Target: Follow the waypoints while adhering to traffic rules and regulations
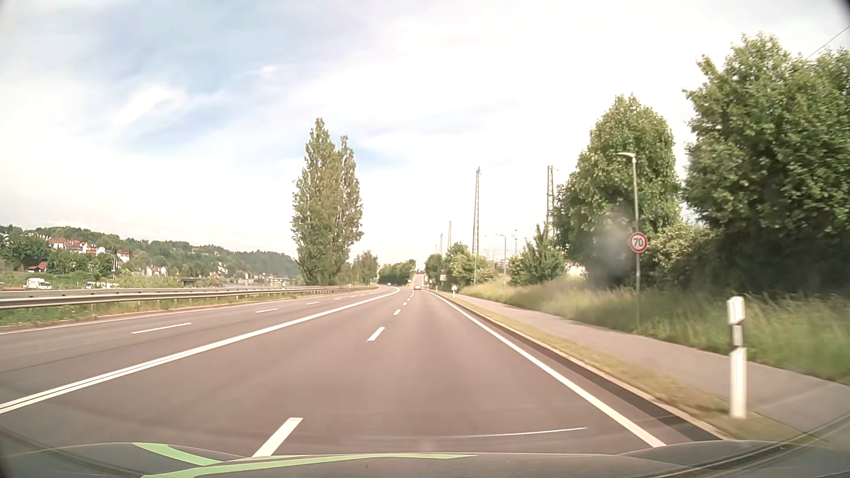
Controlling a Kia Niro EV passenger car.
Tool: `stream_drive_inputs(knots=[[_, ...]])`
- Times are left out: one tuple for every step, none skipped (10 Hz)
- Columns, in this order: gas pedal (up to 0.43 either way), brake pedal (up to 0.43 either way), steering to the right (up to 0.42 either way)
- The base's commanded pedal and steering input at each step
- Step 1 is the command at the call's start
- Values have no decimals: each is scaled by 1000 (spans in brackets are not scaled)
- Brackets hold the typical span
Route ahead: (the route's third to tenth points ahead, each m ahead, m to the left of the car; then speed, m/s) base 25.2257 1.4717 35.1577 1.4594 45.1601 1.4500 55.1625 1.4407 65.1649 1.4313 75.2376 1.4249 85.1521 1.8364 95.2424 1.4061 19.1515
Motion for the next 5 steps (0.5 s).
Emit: stream_drive_inputs(knots=[[79,0,4],[79,0,4],[79,0,3],[79,0,4],[79,0,4]])
